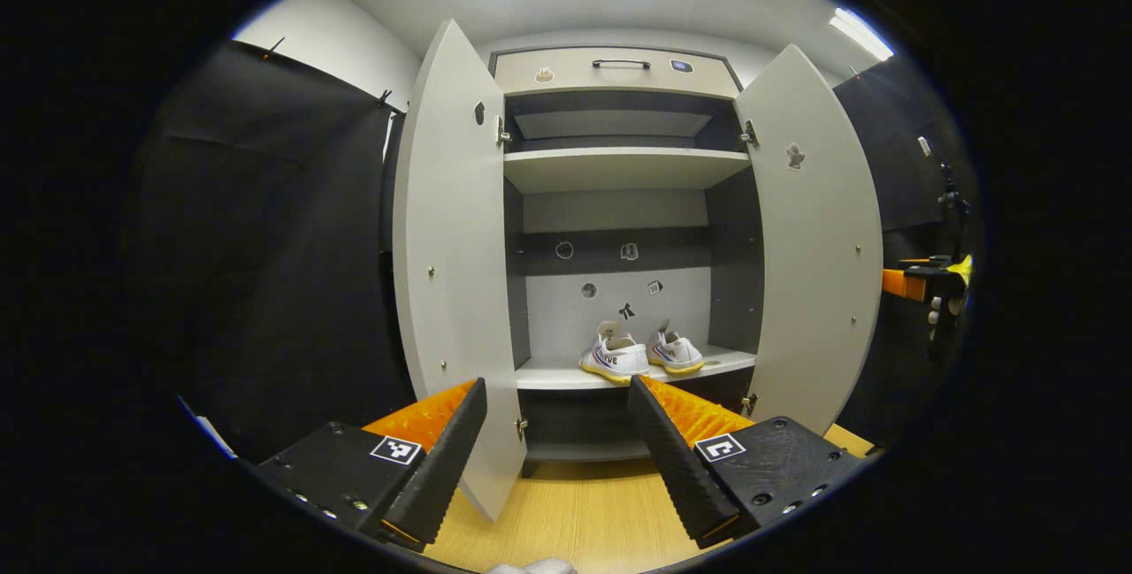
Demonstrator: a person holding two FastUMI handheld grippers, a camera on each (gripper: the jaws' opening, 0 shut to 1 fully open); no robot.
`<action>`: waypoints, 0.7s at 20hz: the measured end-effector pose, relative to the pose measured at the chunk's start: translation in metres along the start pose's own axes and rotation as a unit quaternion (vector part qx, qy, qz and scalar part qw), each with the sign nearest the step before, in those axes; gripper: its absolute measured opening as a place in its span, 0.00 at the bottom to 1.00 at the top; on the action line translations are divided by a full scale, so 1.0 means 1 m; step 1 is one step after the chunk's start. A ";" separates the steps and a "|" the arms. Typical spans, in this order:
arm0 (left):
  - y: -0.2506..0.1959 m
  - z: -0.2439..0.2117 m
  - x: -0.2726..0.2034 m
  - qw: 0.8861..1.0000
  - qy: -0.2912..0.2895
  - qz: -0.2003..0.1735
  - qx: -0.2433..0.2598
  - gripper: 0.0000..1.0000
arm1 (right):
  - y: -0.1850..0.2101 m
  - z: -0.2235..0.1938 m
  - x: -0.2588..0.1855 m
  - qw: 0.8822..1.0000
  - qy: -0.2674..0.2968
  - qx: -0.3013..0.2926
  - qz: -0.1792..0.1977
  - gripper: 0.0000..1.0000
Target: Grab one shoe with the right hand and put it into the shoe cabinet, grab the other shoe with the left hand and put it into the shoe cabinet; then close the right door with the right hand and the left door with the left hand.
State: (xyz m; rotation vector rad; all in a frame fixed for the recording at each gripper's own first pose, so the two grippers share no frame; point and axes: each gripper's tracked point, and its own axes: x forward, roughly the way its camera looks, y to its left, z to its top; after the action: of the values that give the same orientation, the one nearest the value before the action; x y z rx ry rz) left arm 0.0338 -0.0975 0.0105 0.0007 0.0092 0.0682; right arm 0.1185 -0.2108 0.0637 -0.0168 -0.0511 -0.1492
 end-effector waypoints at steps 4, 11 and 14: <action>0.008 -0.002 0.002 1.000 0.004 0.003 0.000 0.96 | 0.026 0.000 -0.005 1.000 0.005 0.008 0.021 0.95; 0.034 -0.007 0.002 1.000 0.012 0.019 0.004 0.96 | 0.117 0.002 0.001 0.995 0.000 0.006 0.098 0.93; 0.044 -0.011 -0.001 1.000 0.020 0.024 0.001 0.96 | 0.148 0.003 0.002 0.992 0.005 0.021 0.123 0.96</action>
State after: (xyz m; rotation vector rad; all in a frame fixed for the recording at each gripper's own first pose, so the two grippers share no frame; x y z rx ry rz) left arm 0.0297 -0.0539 -0.0009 0.0006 0.0486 0.1171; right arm 0.1423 -0.0651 0.0650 0.0195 -0.0420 0.0975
